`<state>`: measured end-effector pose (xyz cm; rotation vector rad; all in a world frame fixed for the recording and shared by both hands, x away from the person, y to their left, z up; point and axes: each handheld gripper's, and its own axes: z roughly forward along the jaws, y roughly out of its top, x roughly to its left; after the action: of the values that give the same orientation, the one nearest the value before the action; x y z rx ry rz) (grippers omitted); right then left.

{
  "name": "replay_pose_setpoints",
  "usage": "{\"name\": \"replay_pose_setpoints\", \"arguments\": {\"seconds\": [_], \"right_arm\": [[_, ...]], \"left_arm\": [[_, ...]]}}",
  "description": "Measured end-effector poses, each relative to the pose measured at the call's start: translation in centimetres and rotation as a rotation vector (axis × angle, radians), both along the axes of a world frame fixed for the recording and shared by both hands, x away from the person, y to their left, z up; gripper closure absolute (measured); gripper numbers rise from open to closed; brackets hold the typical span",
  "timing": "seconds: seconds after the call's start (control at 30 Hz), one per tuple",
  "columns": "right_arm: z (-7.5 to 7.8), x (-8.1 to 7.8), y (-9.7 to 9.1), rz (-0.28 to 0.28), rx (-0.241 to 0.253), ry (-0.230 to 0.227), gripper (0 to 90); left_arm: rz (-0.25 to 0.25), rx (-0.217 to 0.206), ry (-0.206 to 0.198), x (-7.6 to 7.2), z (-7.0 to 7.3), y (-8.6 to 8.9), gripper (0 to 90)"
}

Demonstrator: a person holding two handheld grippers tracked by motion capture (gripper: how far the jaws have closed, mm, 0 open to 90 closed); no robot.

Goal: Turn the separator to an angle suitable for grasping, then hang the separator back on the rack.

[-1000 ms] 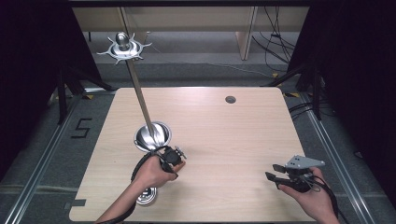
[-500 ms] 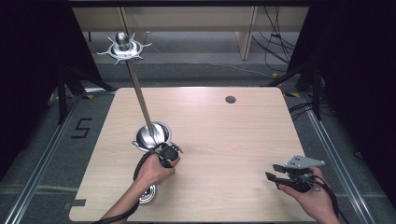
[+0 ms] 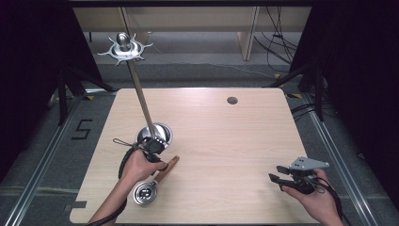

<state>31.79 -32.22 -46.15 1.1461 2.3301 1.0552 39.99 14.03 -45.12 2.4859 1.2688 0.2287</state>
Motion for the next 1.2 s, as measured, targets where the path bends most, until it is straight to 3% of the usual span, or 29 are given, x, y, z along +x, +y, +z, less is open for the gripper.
{"name": "replay_pose_setpoints", "arguments": {"seconds": [0.3,0.43,0.47,0.57,0.63,0.7,0.77,0.87,0.9,0.97,1.03,1.2], "right_arm": [[0.1,0.1,0.2,-0.018,0.006,0.015,53.2],[0.0,0.3,0.2,0.002,-0.009,0.003,52.9],[-0.1,0.2,0.3,-0.007,0.004,0.016,52.9],[0.0,0.1,0.1,-0.006,0.005,0.016,52.8],[0.0,0.1,-0.1,0.004,-0.007,0.004,52.6],[0.0,0.0,-0.1,0.003,-0.005,0.007,52.5],[0.0,-0.1,-0.1,0.006,-0.012,0.001,52.4],[0.0,0.0,0.1,0.0,-0.006,0.012,52.2],[0.0,-0.2,0.2,-0.011,0.004,0.031,52.1],[-0.1,-0.1,0.2,-0.005,-0.004,0.023,52.2],[0.0,0.0,0.0,0.009,-0.006,0.007,52.1],[0.0,0.0,0.0,0.01,-0.007,0.007,51.8]], "left_arm": [[-0.045,-0.018,0.01,-0.1,-0.3,-0.1,47.6],[-0.026,-0.018,0.025,0.1,-0.8,-0.3,46.4],[-0.004,-0.027,0.012,0.0,-1.1,-0.4,45.5],[-0.025,-0.007,0.026,0.1,-1.5,-0.7,44.8],[-0.055,0.037,0.026,0.3,-1.8,-0.8,44.9],[-0.025,0.029,0.053,0.0,-2.2,-1.2,44.8],[-0.043,0.057,0.042,0.1,-2.6,-1.3,45.1],[-0.049,0.076,0.037,0.2,-3.1,-1.4,47.1],[-0.013,0.046,0.064,-0.1,-3.3,-1.7,47.5],[-0.001,0.033,0.061,-0.1,-3.3,-1.9,48.5],[-0.029,0.06,0.061,0.0,-3.2,-1.9,53.3],[-0.025,0.038,0.081,-0.1,-3.1,-2.2,62.6]]}}
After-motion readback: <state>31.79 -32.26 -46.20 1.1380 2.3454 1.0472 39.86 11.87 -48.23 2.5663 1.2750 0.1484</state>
